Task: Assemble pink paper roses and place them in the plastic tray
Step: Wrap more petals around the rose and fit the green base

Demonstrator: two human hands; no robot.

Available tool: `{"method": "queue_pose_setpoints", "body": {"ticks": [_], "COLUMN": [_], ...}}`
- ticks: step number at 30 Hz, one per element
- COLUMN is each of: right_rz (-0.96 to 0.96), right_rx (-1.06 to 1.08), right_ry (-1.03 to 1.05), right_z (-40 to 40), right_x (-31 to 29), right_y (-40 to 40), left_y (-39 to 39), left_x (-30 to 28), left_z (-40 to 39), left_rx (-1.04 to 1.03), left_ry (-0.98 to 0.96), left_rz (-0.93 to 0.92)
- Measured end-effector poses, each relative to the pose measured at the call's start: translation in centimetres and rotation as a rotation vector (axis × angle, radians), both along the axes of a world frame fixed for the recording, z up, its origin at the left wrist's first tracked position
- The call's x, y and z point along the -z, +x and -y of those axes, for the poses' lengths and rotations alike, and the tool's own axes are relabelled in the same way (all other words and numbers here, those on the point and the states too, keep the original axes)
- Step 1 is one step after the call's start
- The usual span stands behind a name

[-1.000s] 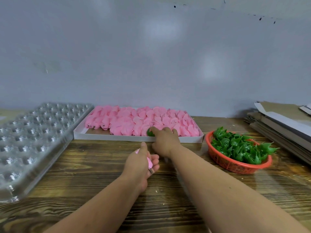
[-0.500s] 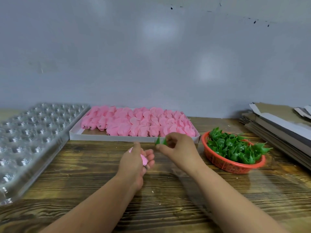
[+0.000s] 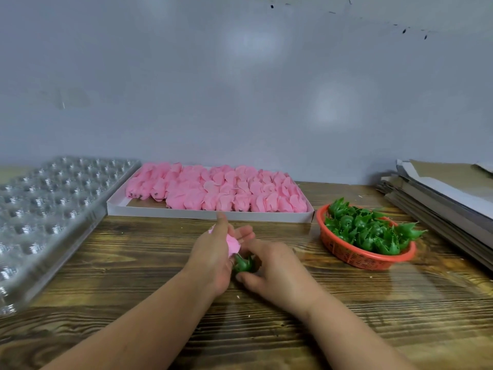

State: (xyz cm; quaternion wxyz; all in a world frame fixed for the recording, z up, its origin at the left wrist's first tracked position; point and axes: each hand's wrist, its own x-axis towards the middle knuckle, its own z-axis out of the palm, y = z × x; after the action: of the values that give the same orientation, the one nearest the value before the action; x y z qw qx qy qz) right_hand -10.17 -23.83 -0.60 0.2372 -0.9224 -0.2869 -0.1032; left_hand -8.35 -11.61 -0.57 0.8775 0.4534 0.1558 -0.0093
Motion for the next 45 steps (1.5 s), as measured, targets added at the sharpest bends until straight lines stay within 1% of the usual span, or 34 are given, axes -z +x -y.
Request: {"method": "queue_pose_setpoints", "body": {"ticks": [3, 10, 13, 18, 20, 23, 25, 28, 32, 35, 40, 45], "right_rz": [-0.133, -0.222, -0.321, -0.450, -0.486, -0.517, -0.554, -0.626, -0.712, -0.816, -0.904, -0.935], "right_rx": [0.000, -0.008, -0.027, -0.059, -0.063, -0.056, -0.058, -0.059, -0.025, -0.004, 0.089, 0.062], "right_ry": [0.194, 0.482, 0.646, 0.843, 0.840, 0.764, 0.768, 0.839, 1.042, 1.130, 1.136, 1.129], "right_z": [-0.1, -0.3, -0.5, -0.6, -0.5, -0.3, -0.2, -0.2, -0.1, -0.2, -0.3, -0.2], "right_x": [0.2, 0.1, 0.3, 0.8, 0.9, 0.9, 0.8, 0.6, 0.8, 0.8, 0.8, 0.8], "right_y": [-0.2, -0.6, -0.4, -0.3, -0.3, -0.2, -0.3, -0.4, -0.1, -0.2, -0.2, -0.2], "left_y": [0.0, -0.3, -0.3, -0.1, 0.0, 0.1, 0.0, -0.2, -0.5, -0.7, -0.6, -0.7], "left_x": [0.1, 0.2, 0.4, 0.9, 1.0, 0.9, 0.7, 0.7, 0.5, 0.6, 1.0, 1.0], "left_z": [0.0, -0.2, 0.0, 0.0, 0.1, -0.1, -0.1, 0.1, 0.3, 0.3, 0.5, 0.3], "left_rx": [-0.011, 0.010, 0.011, 0.026, 0.029, 0.019, 0.004, 0.015, 0.034, 0.041, 0.072, 0.086], "left_ry": [0.019, 0.128, 0.173, 0.186, 0.212, 0.216, 0.229, 0.245, 0.276, 0.289, 0.309, 0.312], "left_rz": [0.005, 0.022, 0.037, 0.068, 0.082, 0.123, 0.142, 0.152, 0.161, 0.178, 0.184, 0.172]}}
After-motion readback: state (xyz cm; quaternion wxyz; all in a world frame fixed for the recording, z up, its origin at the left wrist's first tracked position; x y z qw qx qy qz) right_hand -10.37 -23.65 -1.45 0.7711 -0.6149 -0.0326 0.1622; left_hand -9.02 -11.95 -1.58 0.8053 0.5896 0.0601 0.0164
